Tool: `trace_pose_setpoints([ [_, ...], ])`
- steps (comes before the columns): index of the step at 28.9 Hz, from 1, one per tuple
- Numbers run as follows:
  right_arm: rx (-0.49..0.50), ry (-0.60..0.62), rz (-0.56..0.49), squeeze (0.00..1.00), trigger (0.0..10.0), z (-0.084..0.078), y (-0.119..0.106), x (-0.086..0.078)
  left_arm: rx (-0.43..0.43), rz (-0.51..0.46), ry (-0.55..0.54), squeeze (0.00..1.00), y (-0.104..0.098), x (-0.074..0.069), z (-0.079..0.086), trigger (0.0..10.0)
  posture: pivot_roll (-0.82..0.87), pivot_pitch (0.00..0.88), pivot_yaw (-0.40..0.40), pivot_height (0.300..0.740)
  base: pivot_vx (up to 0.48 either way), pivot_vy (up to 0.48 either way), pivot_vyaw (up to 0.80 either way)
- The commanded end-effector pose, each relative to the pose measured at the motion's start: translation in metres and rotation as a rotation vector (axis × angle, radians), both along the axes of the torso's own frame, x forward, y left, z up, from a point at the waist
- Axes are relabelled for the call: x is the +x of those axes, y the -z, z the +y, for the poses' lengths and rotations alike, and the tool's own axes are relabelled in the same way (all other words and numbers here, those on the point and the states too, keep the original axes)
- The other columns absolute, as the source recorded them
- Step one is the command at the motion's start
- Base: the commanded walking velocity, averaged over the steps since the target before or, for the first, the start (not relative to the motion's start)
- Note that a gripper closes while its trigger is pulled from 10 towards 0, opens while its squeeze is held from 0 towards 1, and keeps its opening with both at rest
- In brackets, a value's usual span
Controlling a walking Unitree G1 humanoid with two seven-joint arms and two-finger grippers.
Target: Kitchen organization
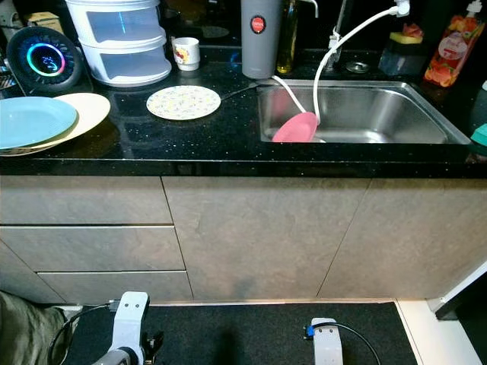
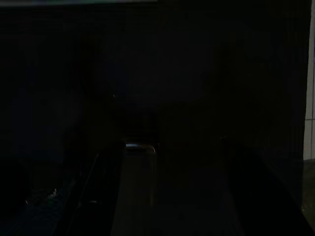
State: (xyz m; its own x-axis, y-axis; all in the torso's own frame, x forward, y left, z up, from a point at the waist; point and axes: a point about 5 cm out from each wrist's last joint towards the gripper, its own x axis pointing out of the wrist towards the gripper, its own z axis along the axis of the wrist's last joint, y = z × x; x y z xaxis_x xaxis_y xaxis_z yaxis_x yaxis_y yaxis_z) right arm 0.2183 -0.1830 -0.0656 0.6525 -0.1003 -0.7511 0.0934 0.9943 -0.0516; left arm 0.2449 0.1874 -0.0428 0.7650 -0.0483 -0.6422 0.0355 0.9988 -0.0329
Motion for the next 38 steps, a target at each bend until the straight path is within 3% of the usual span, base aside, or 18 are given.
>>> trace_pose_setpoints([
  [1, 0.002, 0.009, -0.011, 0.00, 10.0, 0.003, -0.002, 0.003, 0.003, 0.020, -0.001, 0.00, 0.004, -0.005, 0.000, 10.0, 0.01, 0.124, -0.007, 0.740, 0.000, 0.000, 0.00],
  [6, -0.011, 0.029, -0.035, 0.00, 10.0, 0.001, -0.014, 0.024, -0.012, -0.007, -0.002, 0.00, -0.001, 0.002, -0.005, 10.0, 0.02, 0.123, -0.009, 0.740, 0.000, 0.000, 0.00],
  [8, -0.022, 0.014, -0.086, 0.00, 10.0, 0.006, -0.026, 0.040, -0.013, -0.016, 0.018, 0.00, -0.005, 0.008, -0.008, 10.0, 0.00, 0.128, 0.005, 0.740, 0.000, 0.000, 0.00],
  [13, 0.032, -0.003, -0.184, 0.00, 10.0, 0.019, -0.041, 0.060, -0.037, -0.070, 0.027, 0.00, -0.016, 0.023, -0.015, 10.0, 0.02, 0.130, -0.022, 0.740, 0.000, 0.000, 0.00],
  [20, 0.039, -0.065, -0.171, 0.00, 10.0, 0.041, -0.043, 0.063, -0.059, -0.102, 0.043, 0.00, -0.021, 0.027, -0.015, 10.0, 0.01, 0.137, -0.016, 0.740, 0.000, 0.000, 0.00],
  [26, 0.038, -0.068, -0.187, 0.00, 10.0, 0.043, -0.046, 0.067, -0.077, -0.105, 0.011, 0.00, -0.019, 0.024, -0.014, 10.0, 0.03, 0.137, -0.031, 0.740, 0.000, 0.000, 0.00],
  [30, 0.060, -0.052, -0.257, 0.00, 10.0, 0.047, -0.065, 0.086, -0.093, -0.152, -0.011, 0.00, -0.031, 0.037, -0.010, 10.0, 0.01, 0.140, -0.019, 0.740, 0.000, 0.000, 0.00],
  [34, 0.091, -0.066, -0.267, 0.00, 10.0, 0.057, -0.068, 0.090, -0.137, -0.191, -0.064, 0.00, -0.041, 0.048, -0.010, 10.0, 0.02, 0.135, -0.021, 0.740, 0.000, 0.000, 0.00],
  [38, 0.119, -0.042, -0.233, 0.00, 10.0, 0.057, -0.063, 0.085, -0.135, -0.144, -0.057, 0.00, -0.032, 0.040, -0.018, 10.0, 0.02, 0.138, -0.014, 0.740, 0.000, 0.000, 0.00],
])
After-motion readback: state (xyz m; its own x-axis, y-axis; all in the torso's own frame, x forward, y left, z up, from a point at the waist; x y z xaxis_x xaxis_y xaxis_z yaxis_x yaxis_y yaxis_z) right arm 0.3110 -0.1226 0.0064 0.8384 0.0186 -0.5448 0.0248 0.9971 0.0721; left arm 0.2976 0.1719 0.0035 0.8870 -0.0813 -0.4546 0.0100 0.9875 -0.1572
